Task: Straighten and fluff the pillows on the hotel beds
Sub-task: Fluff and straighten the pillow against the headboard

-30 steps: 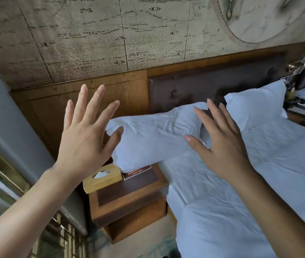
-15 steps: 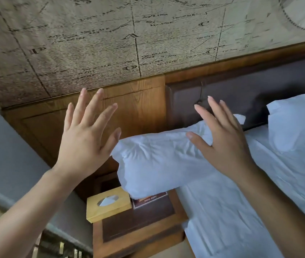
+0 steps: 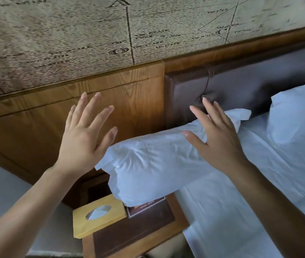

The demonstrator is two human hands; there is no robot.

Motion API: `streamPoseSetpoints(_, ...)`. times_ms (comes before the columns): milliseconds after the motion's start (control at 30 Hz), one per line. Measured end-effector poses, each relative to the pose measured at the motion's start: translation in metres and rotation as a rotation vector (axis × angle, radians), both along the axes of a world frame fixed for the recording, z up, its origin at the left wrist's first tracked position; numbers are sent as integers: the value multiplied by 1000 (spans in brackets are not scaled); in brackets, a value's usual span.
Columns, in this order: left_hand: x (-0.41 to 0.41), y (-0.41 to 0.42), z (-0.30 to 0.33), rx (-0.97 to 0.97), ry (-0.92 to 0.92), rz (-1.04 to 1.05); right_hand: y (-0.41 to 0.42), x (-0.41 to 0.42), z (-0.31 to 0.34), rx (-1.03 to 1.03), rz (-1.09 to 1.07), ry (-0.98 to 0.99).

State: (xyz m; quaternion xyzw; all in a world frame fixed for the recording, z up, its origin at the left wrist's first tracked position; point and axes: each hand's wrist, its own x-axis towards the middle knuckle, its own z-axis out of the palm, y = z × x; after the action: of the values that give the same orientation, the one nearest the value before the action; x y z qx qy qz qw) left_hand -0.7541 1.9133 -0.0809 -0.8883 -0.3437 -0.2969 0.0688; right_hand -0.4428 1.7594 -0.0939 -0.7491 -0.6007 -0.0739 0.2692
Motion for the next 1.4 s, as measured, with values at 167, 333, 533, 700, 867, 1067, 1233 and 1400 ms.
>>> streamPoseSetpoints(167,8,43,-16,-37,27,-34,35,8,-13,-50,-36,-47)
streamPoseSetpoints(333,26,62,-48,-105,-69,-96,71,23,-46,-117,-37,9)
streamPoseSetpoints(533,45,74,-99,-201,0,-27,126,39,-102,-246,71,30)
streamPoseSetpoints(700,45,74,-135,-368,147,201,164,41,-140,-321,192,43)
streamPoseSetpoints(867,45,77,-167,-530,158,343,187,51,-178,-481,286,37)
streamPoseSetpoints(1067,69,64,-205,-832,-28,374,182,62,-207,-610,309,49)
streamPoseSetpoints(1233,81,56,-220,-967,-251,469,174,66,-211,-385,322,-26)
streamPoseSetpoints(1400,80,61,-214,-1046,-256,485,171,74,-196,-247,389,21)
